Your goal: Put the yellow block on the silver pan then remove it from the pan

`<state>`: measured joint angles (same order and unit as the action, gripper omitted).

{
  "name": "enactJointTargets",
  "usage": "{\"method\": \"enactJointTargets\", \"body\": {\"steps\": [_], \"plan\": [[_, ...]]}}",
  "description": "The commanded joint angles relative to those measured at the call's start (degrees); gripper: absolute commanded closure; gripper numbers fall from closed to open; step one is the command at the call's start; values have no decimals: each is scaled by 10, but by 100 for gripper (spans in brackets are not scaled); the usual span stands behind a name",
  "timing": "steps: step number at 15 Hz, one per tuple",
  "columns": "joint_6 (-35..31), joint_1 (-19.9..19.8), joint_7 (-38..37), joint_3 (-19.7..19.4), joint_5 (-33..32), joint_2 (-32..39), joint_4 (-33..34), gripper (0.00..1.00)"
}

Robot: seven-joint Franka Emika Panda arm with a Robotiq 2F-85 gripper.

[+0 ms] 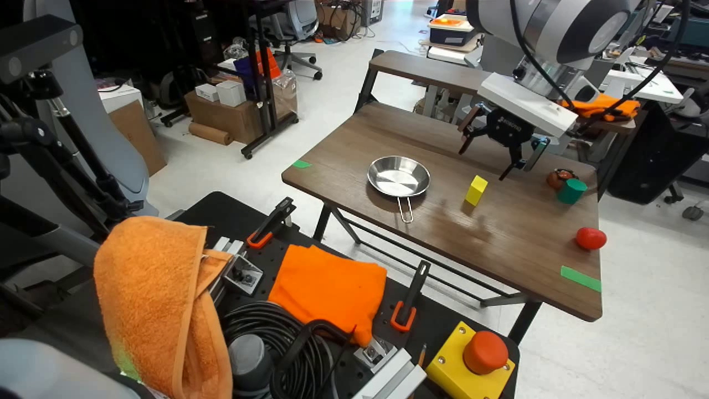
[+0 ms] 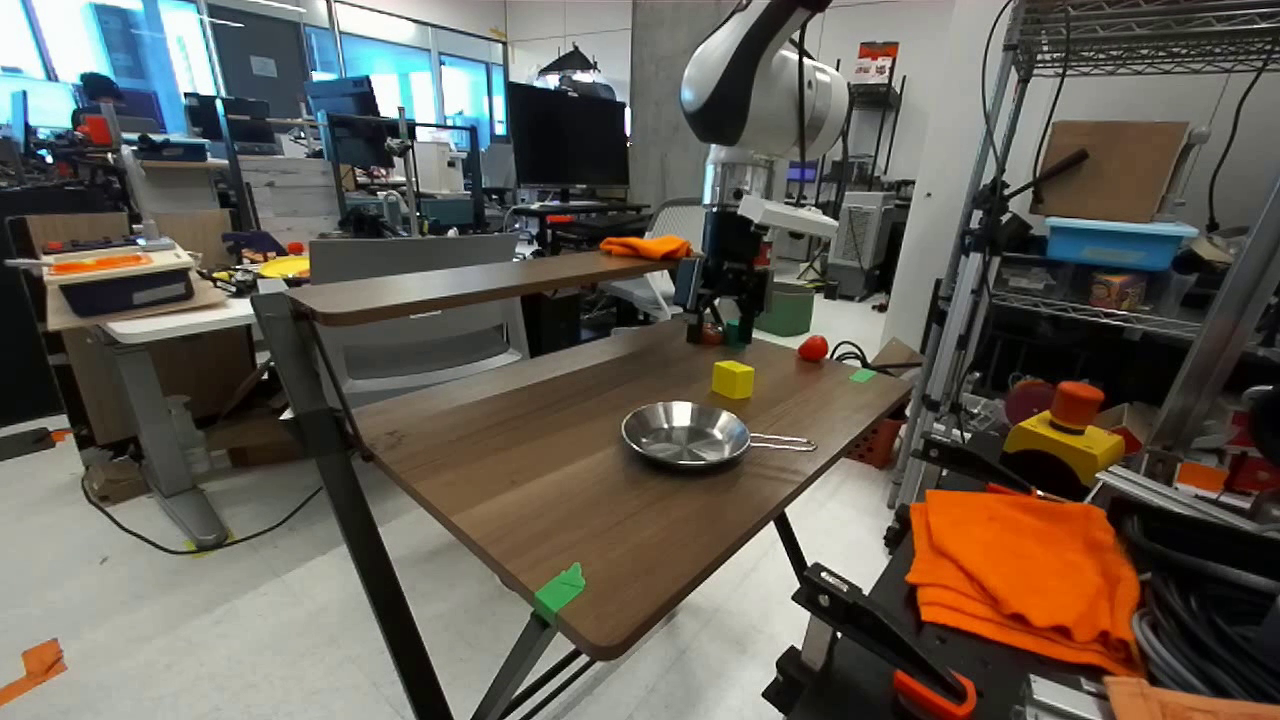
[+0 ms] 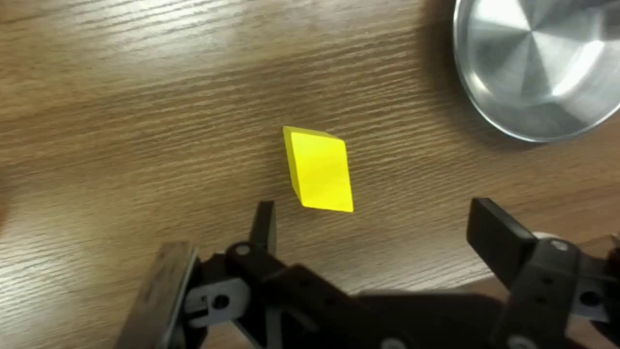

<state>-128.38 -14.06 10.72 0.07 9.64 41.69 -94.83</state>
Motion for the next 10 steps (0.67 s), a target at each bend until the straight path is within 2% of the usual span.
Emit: {"method": "enactJointTargets", "body": {"steps": [1, 5, 10], "plan": [[-3, -14, 32, 16, 27, 19, 20, 0], [28, 0, 13, -3, 1, 28, 19, 0], [28, 20, -17, -27, -33, 25, 7, 0]]}}
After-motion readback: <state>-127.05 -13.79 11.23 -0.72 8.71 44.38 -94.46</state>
